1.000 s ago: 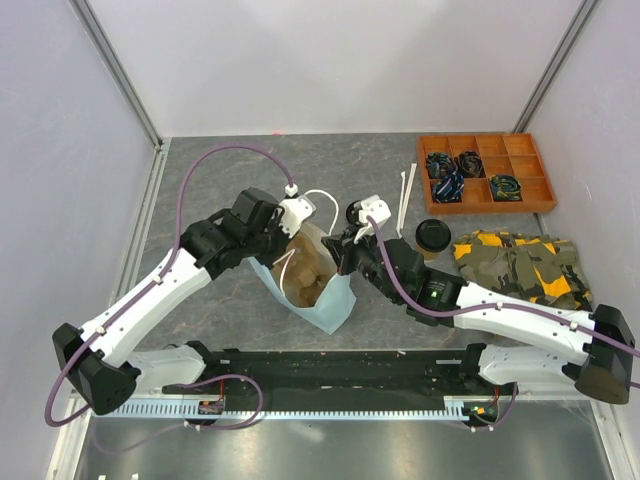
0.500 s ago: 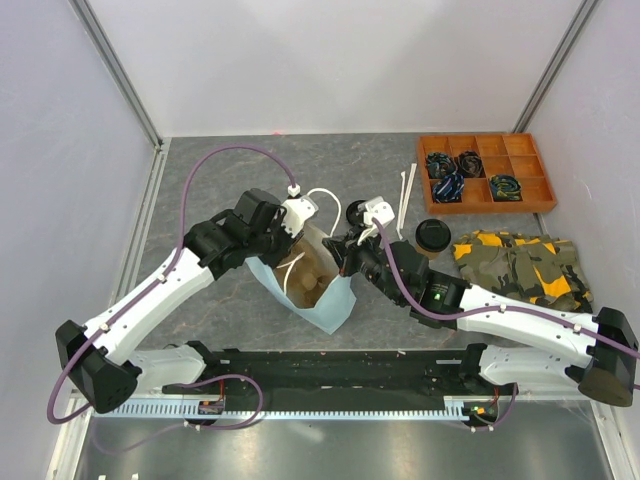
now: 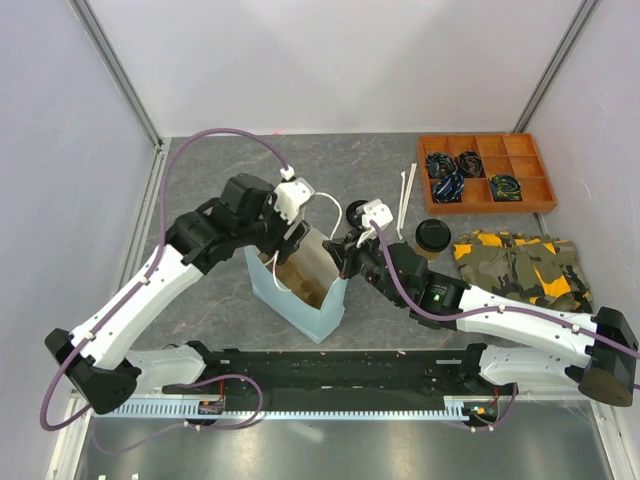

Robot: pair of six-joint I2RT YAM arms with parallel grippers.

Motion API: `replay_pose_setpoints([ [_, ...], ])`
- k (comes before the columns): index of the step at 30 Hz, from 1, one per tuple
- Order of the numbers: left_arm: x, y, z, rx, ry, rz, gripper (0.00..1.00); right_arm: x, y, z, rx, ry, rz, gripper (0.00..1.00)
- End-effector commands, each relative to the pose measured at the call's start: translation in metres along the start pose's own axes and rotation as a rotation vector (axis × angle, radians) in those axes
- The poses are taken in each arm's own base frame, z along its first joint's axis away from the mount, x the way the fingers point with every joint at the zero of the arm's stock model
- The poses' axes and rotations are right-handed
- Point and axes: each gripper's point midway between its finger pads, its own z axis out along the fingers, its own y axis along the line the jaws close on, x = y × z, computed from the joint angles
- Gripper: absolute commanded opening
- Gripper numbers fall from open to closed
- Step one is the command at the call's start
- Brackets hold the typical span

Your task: Pack the takeout coffee

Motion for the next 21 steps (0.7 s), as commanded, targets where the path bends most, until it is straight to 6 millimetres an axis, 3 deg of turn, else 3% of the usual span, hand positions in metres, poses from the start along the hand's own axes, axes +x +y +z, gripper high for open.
replay_pose_setpoints([
  [1,-0.056,-0.004,-0.049,0.037,-0.216,-0.021,0.84,-0.004,0.003,-0.002,-0.019,-0.020,-0.006,0.00],
  [4,-0.074,-0.006,-0.069,0.050,-0.313,-0.016,0.89,-0.008,0.003,0.000,-0.018,-0.022,-0.039,0.00],
  [10,-0.074,-0.006,-0.073,0.040,-0.416,-0.054,0.97,-0.006,0.006,0.005,-0.031,-0.005,-0.107,0.00],
  [16,-0.091,0.039,-0.095,-0.065,-0.547,-0.297,1.00,-0.015,0.012,0.005,-0.064,-0.023,-0.217,0.00],
  [17,-0.088,0.053,-0.099,-0.092,-0.556,-0.342,1.00,-0.015,0.015,0.004,-0.077,-0.027,-0.234,0.00],
  [21,-0.085,0.073,-0.106,-0.129,-0.580,-0.419,1.00,-0.020,0.027,-0.002,-0.155,-0.067,-0.335,0.00],
])
